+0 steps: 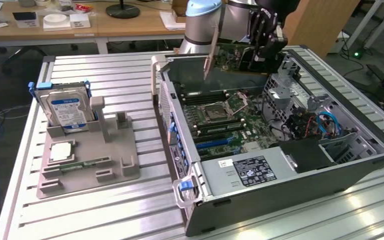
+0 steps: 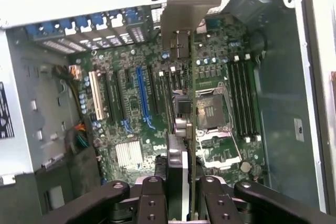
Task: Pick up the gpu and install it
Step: 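Insert the gpu into the slot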
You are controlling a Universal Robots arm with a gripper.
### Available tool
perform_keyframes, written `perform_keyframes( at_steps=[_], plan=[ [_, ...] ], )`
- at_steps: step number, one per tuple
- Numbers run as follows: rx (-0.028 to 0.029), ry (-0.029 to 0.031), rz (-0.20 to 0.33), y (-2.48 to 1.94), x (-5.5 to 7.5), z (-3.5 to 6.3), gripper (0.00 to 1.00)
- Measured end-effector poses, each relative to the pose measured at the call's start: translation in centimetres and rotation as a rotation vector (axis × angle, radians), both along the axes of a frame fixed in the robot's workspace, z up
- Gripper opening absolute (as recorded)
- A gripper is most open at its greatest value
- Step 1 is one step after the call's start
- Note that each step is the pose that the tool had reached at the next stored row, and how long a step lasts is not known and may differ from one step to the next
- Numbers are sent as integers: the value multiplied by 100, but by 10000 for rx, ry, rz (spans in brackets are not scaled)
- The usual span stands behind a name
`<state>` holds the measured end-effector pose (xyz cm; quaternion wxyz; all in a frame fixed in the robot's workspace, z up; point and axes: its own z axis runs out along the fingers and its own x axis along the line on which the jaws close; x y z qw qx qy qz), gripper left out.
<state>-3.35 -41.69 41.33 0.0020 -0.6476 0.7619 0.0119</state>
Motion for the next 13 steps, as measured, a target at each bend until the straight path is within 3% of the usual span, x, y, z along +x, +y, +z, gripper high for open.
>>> perform_keyframes(
  at_steps=[4, 6, 11, 13],
  plan=[
    [-2, -181, 361, -3, -5, -22, 28],
    [-6, -194, 417, -4, -13, -50, 28],
    [3, -195, 1208, -4, -13, -133, 28],
    [6, -196, 1243, -8, -8, -165, 28]
  ],
)
